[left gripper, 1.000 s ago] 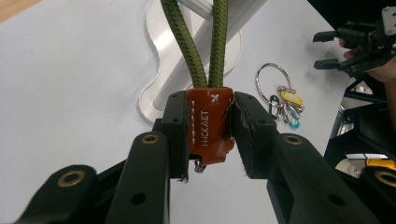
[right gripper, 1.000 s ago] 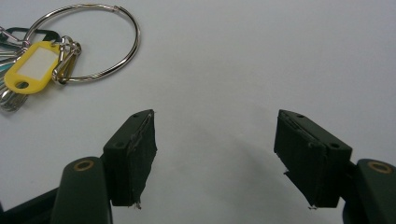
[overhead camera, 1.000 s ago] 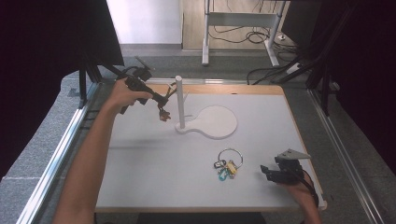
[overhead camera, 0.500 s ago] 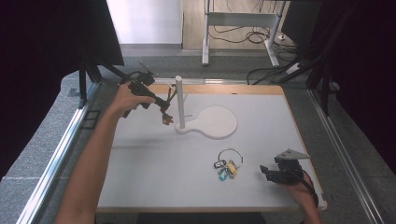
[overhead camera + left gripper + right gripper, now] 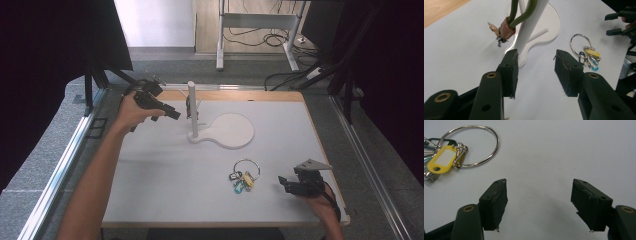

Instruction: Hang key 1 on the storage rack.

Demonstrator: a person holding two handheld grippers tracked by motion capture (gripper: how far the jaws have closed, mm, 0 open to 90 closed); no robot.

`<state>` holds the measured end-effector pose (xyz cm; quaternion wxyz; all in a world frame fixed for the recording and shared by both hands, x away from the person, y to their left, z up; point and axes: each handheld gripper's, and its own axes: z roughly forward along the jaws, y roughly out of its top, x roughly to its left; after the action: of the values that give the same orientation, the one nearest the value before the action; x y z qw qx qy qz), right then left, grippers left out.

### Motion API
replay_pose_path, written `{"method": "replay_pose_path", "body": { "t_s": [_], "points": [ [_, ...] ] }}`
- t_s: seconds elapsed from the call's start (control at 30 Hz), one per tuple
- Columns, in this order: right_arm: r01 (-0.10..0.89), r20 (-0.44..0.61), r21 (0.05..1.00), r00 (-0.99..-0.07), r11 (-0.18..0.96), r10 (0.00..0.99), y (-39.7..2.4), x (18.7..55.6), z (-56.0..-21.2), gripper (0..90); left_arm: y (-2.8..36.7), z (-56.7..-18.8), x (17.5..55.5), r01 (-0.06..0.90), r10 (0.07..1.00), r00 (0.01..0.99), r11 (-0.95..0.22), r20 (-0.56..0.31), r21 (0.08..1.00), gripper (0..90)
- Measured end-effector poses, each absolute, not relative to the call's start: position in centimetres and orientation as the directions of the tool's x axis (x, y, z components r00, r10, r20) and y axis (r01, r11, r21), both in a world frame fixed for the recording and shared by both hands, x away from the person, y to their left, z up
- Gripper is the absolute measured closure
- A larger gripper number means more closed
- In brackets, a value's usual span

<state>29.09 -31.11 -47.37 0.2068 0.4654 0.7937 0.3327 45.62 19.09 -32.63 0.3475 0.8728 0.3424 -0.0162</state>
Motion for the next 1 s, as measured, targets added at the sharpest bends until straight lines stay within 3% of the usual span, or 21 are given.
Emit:
{"method": "replay_pose_path", "body": {
  "t_s": [0.4, 0.77, 1.0],
  "points": [
    [0.585, -0.006, 0.745, -0.476, 0.322, 0.879, -31.3, 29.3, -46.2, 29.2, 19.4, -33.6, 39.7, 0.561, 0.596, 0.781, -0.534, -0.189, 0.633, 44.7],
    [0.568, -0.014, 0.744, -0.513, 0.352, 0.858, -30.4, 30.0, -45.4, 30.2, 20.2, -36.2, 34.2, 0.536, 0.586, 0.790, -0.517, -0.180, 0.668, 41.1],
    [0.568, -0.027, 0.730, -0.534, 0.381, 0.845, -29.5, 30.5, -44.9, 30.3, 20.3, -38.7, 31.7, 0.540, 0.590, 0.790, -0.542, -0.166, 0.644, 40.7]
  ]
}}
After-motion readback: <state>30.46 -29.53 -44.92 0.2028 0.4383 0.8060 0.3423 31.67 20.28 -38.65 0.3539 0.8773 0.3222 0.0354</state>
